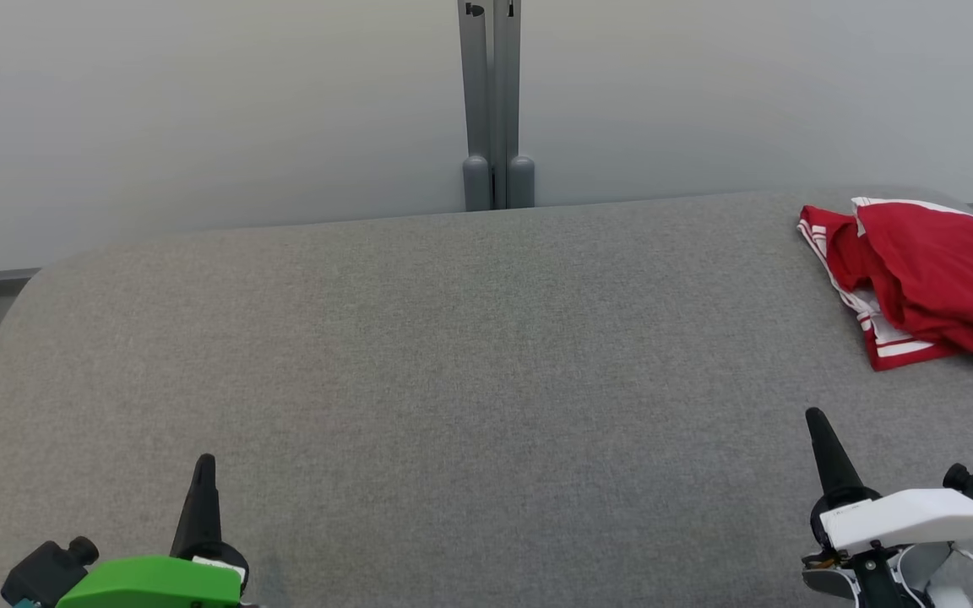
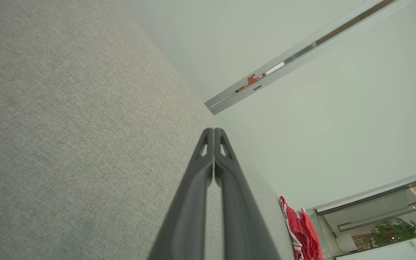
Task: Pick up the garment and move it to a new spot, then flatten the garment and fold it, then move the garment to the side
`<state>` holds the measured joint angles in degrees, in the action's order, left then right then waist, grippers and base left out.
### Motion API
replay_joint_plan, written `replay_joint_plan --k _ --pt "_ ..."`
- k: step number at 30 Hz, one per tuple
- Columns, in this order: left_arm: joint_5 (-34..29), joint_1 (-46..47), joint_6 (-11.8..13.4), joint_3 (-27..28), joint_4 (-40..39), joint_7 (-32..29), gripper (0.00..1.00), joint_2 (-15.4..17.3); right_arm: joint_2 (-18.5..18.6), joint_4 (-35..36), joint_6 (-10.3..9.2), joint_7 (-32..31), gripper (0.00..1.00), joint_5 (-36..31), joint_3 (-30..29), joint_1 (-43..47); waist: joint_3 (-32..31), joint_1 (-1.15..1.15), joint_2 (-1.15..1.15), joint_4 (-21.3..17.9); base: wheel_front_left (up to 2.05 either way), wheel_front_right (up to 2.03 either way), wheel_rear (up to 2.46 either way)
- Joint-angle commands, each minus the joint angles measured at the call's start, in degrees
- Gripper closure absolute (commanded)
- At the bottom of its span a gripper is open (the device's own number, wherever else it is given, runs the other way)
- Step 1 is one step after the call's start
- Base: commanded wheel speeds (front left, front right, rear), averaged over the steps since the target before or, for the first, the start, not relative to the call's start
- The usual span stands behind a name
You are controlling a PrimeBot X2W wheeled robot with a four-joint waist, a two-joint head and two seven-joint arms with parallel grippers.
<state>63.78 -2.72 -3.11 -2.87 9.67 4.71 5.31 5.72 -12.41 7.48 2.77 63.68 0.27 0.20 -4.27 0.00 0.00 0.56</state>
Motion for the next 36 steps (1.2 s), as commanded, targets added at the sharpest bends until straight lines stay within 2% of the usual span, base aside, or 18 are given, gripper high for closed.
replay_joint_plan --k 1,36 --pt "1.6 1.8 -0.7 0.4 -0.2 -0.3 1.0 0.6 -0.1 0.3 0.02 -0.3 1.0 1.6 -0.4 -1.7 0.1 0.0 0.0 0.0 0.0 0.0 0.0" --pt "21.6 6.7 -2.8 2.8 2.3 -4.5 1.0 1.4 -0.7 -1.1 0.02 -4.9 1.0 19.9 -3.1 -5.2 2.4 0.0 0.0 -0.3 0.0 0.0 0.0"
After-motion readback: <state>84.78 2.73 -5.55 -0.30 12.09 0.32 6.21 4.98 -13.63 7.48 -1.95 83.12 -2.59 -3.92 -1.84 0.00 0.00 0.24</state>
